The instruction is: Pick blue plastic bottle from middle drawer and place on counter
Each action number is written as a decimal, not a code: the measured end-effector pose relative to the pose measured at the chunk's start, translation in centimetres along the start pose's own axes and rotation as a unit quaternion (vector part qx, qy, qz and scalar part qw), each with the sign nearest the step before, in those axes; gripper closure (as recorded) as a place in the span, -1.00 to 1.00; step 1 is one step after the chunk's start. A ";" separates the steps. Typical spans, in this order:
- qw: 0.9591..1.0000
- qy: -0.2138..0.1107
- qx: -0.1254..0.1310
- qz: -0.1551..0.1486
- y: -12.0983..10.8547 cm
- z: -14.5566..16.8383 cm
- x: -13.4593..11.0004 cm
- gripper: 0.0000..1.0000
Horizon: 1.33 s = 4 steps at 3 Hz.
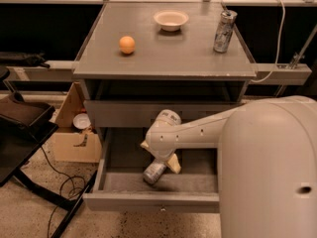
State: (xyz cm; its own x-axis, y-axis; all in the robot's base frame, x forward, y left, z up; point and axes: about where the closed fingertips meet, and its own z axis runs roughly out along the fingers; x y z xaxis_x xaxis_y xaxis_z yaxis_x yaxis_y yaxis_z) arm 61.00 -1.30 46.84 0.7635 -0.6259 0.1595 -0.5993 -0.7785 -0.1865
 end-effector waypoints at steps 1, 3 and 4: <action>0.999 0.010 -0.004 -0.031 -1.8 3.6 0.1 -1.00; 0.997 -0.045 -0.021 -0.054 -2.7 8.9 -0.3 -0.65; 0.991 -0.121 -0.024 -0.058 -0.7 10.7 -2.5 -0.03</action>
Offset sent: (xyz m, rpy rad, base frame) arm 0.0506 0.0417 -0.0848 -0.0487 0.0418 0.1763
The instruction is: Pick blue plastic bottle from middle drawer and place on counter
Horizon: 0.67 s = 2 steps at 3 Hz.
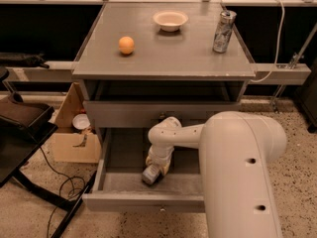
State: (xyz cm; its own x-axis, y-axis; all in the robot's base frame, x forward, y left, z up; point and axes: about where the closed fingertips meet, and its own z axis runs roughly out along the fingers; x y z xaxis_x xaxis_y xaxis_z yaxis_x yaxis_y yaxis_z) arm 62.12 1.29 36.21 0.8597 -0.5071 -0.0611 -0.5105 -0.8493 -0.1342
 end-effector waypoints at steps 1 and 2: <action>1.000 0.003 -0.001 -0.004 -0.1 0.0 0.0 0.42; 1.000 0.003 -0.002 -0.003 -0.1 0.1 0.0 0.90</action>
Offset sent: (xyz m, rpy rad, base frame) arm 0.0000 0.0011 -0.0003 -0.0045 -0.0041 0.0090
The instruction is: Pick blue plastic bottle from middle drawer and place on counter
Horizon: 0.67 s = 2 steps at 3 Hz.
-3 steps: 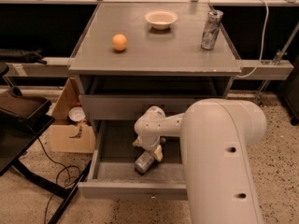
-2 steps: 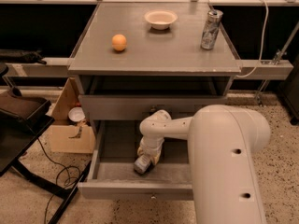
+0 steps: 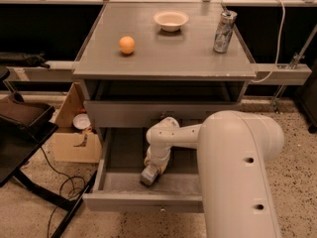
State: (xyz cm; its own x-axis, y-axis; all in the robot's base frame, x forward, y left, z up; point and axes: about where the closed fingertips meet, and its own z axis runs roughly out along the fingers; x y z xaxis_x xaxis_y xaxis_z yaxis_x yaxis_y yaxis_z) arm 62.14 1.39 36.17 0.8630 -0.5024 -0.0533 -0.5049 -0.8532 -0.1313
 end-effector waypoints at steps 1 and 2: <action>1.000 0.018 -0.004 -0.007 0.4 -0.8 -0.8 1.00; 0.996 0.079 -0.013 -0.040 0.8 -4.2 -2.5 1.00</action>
Offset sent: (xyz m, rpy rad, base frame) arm -0.0921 -0.0199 0.0721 -0.2699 -0.2149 0.1077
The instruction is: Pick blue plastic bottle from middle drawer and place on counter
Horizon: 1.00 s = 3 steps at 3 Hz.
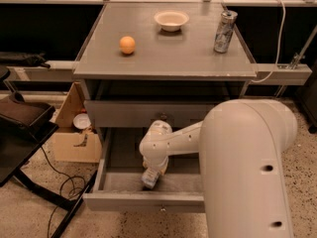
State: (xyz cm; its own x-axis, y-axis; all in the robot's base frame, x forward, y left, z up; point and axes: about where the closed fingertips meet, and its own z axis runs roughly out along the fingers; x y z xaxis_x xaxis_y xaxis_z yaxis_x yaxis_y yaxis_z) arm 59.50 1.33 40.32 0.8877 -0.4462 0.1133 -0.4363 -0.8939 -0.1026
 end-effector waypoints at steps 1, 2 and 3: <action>0.999 0.032 -0.020 0.001 3.4 -3.0 -2.5 1.00; 0.999 0.032 -0.020 0.001 3.3 -3.0 -2.2 1.00; 0.998 0.061 -0.007 0.009 6.5 -5.6 -1.4 1.00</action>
Offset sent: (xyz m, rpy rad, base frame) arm -0.1236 -0.1163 0.0909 -0.0879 -0.2067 -0.0940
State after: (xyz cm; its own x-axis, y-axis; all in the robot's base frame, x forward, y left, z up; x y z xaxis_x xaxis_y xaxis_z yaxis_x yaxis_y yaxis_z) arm 54.58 -4.05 45.06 0.8555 -0.4639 0.2303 -0.4552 -0.8855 -0.0929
